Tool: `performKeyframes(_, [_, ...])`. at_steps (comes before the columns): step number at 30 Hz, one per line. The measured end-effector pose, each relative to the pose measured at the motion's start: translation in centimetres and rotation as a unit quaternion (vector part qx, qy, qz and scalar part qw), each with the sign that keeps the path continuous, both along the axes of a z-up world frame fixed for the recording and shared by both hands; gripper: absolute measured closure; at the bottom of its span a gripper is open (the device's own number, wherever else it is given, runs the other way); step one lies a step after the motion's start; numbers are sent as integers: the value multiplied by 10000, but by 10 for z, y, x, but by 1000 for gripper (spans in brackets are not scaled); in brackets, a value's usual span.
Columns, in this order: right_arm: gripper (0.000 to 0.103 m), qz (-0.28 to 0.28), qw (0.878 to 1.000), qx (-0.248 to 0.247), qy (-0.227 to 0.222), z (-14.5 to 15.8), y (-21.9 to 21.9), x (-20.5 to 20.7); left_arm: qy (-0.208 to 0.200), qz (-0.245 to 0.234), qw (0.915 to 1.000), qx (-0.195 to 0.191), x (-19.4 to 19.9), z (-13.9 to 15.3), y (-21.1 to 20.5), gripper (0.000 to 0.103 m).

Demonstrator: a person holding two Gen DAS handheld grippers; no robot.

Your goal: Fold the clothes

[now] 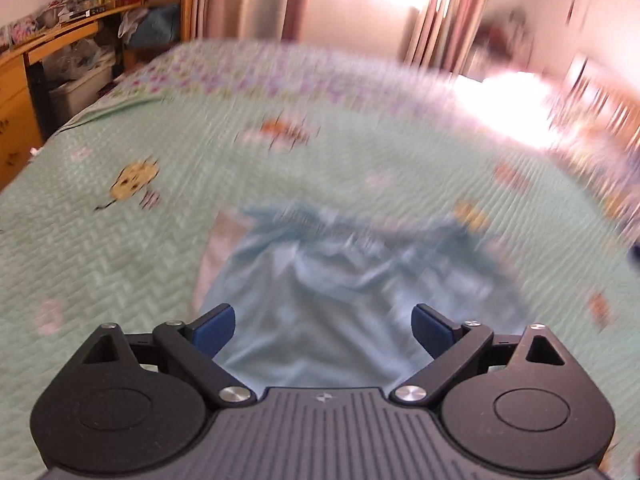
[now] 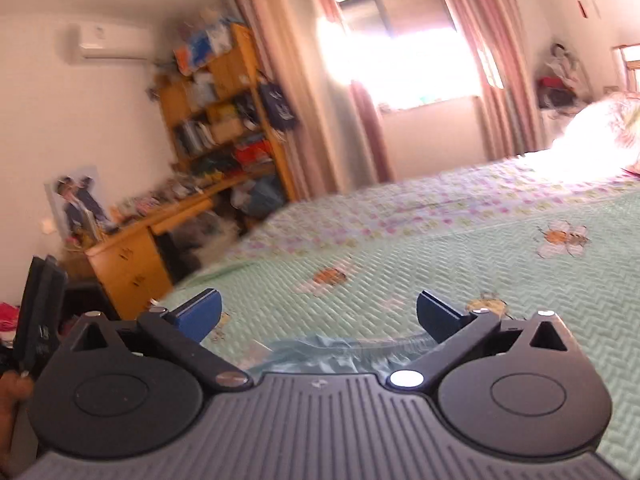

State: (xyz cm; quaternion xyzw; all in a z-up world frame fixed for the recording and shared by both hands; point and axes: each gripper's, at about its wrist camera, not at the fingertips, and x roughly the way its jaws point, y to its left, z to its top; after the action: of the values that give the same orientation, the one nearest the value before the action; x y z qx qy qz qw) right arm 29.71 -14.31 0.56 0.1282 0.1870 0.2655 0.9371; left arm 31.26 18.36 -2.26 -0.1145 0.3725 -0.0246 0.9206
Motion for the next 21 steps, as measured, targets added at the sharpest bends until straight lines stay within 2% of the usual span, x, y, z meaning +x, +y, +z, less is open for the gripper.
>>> performKeyframes(2, [0, 207, 9970, 129, 731, -15, -18, 27, -192, 101, 9986, -476, 0, -5, 26, 3])
performKeyframes(4, [0, 154, 9909, 635, 1179, -38, -48, 49, -324, 215, 9951, -909, 1, -10, 53, 1])
performKeyframes(7, [0, -144, 9770, 1247, 1724, -73, -93, 79, 271, 564, 9933, -968, 19, -30, 90, 1])
performKeyframes(10, [0, -376, 9633, 1292, 2323, -109, -118, 102, 604, 885, 9923, -614, 36, -56, 117, 1])
performKeyframes(12, [0, -502, 9625, 970, 2483, -126, -124, 113, 895, 1032, 9896, -445, 48, -77, 137, 1])
performKeyframes(16, [0, -280, 9555, 862, 2808, -159, -133, 132, 1274, 959, 9836, -843, 64, -111, 164, 1])
performKeyframes(21, [0, -66, 9481, 996, 3020, -187, -141, 153, 1298, 737, 9810, -1235, 82, -138, 166, 1])
